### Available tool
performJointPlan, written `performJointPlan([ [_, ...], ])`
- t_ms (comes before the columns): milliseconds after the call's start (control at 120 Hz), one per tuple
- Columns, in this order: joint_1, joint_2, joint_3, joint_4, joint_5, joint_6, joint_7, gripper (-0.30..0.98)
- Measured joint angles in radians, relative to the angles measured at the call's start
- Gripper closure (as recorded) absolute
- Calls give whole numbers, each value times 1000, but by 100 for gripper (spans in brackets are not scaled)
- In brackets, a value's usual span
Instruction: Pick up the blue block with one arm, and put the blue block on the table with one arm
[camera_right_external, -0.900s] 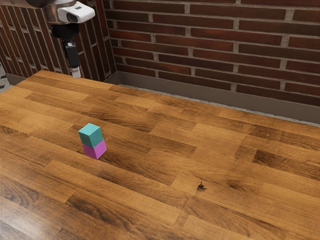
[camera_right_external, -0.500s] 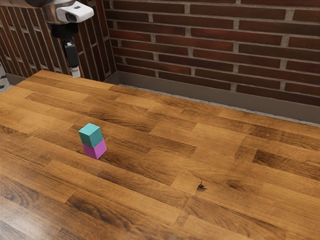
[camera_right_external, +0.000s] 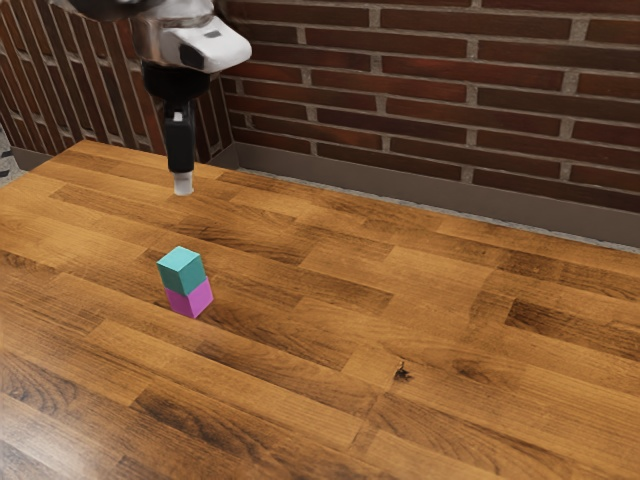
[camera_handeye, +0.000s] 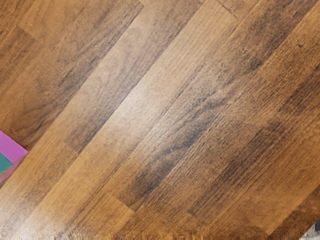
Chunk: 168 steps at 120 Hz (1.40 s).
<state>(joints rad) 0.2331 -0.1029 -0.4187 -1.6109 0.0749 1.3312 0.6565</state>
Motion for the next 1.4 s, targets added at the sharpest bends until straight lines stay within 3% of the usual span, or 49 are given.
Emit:
performJointPlan([
  [108, 109, 41, 3, -173, 2, 125, -24, 0],
  [208, 193, 147, 4, -182, 53, 236, -109, 0],
  [317, 231, 179, 20, -182, 104, 351, -250, 0],
  [442, 216, 140, 42, -205, 89, 487, -407, 0],
  [617, 276, 134, 44, -369, 53, 704, -608, 1],
  [775, 401, 34, 44, -500, 33, 795, -754, 0],
  [883, 408, 24, 44, -542, 28, 827, -834, 0],
  [975, 389, 78, 45, -532, 30, 849, -881, 0],
  [1150, 403, 310, 62, -321, 39, 872, -894, 0],
  [1400, 368, 406, 67, -203, 45, 879, -784, 0],
])
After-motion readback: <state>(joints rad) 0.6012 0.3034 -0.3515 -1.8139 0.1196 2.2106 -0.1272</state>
